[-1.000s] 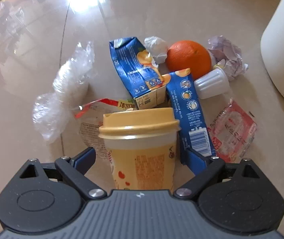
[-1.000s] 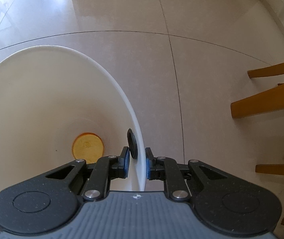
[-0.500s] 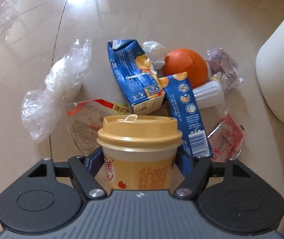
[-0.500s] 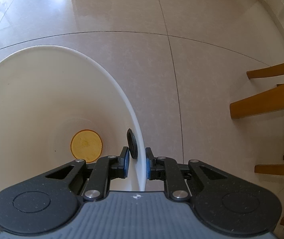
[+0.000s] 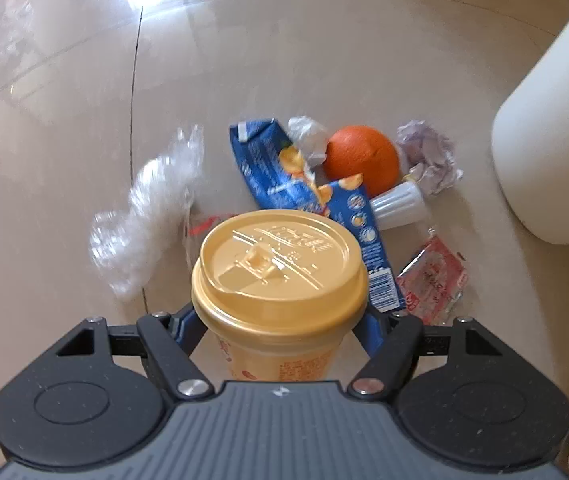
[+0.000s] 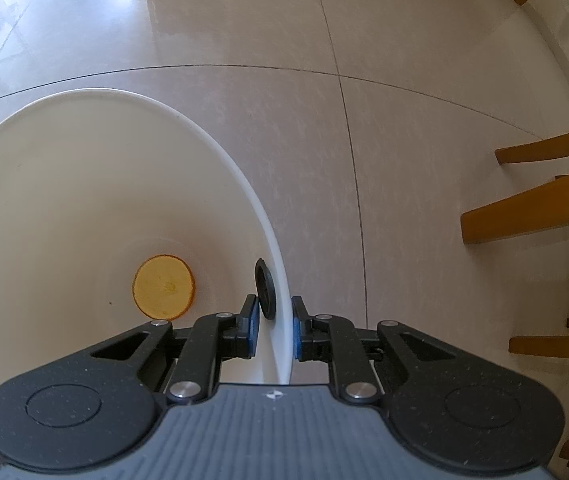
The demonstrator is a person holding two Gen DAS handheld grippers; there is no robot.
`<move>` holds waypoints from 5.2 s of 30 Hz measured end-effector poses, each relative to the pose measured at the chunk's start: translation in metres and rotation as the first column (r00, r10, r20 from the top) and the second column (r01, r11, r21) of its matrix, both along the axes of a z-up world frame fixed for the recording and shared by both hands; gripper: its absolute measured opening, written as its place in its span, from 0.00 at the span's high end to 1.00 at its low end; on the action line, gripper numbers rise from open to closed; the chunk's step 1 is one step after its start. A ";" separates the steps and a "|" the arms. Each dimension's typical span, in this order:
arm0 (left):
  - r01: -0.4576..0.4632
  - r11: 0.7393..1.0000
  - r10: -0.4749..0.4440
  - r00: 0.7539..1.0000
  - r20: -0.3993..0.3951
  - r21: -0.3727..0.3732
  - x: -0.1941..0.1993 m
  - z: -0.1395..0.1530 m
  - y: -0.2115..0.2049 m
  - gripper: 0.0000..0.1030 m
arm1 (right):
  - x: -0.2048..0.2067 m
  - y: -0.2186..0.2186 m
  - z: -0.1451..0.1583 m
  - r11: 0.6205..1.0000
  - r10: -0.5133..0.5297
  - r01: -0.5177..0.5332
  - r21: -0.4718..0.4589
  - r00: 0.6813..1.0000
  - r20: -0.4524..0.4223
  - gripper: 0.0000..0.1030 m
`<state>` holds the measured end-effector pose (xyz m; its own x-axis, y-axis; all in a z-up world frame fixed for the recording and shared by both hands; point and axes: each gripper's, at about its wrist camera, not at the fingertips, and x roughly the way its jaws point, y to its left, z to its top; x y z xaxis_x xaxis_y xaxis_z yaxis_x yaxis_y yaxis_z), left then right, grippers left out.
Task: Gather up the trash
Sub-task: 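Lower the left gripper to the yellow-lidded paper cup and grasp it, then carry the paper cup over the wastebasket and open the left gripper, then lower the left gripper to the blue juice carton and grasp it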
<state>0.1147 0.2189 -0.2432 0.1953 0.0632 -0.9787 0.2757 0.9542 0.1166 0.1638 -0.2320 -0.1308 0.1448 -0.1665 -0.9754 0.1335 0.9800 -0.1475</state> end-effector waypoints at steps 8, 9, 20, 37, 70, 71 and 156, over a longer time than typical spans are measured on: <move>0.121 0.992 -0.122 0.993 0.011 0.018 0.014 0.056 -0.023 0.29 | 0.000 -0.007 0.002 1.000 -0.007 0.007 0.014 1.000 0.002 0.82; 0.141 0.990 -0.141 0.990 0.014 0.011 0.018 0.068 -0.029 0.29 | 0.000 -0.007 0.003 1.000 -0.003 0.003 0.013 1.000 0.001 0.82; 0.429 0.899 -0.414 0.898 0.149 -0.090 0.053 0.192 -0.144 0.29 | 0.002 -0.004 0.000 1.000 0.000 0.001 0.010 1.000 -0.003 0.82; 0.726 0.664 -0.725 0.683 0.081 -0.177 0.022 0.157 -0.330 0.28 | -0.008 -0.014 0.003 1.000 -0.016 0.015 0.026 1.000 0.023 0.82; 0.474 0.876 -0.454 0.873 0.175 -0.088 0.037 0.142 -0.240 0.08 | -0.017 -0.012 0.005 0.999 -0.047 0.046 0.024 0.996 0.078 0.81; 0.455 0.887 -0.437 0.883 0.173 -0.084 0.038 0.139 -0.234 0.08 | -0.019 -0.013 0.005 0.999 -0.049 0.047 0.028 0.995 0.083 0.81; -0.125 0.988 0.127 0.992 -0.016 0.093 0.011 0.021 -0.118 0.70 | -0.037 -0.015 0.010 0.999 -0.043 0.039 0.027 0.990 0.134 0.79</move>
<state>0.1259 0.1008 -0.2226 0.1586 0.1752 -0.9717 0.1577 0.9670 0.2000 0.1270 -0.2467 -0.1204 0.2683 -0.1514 -0.9514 0.1907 0.9764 -0.1016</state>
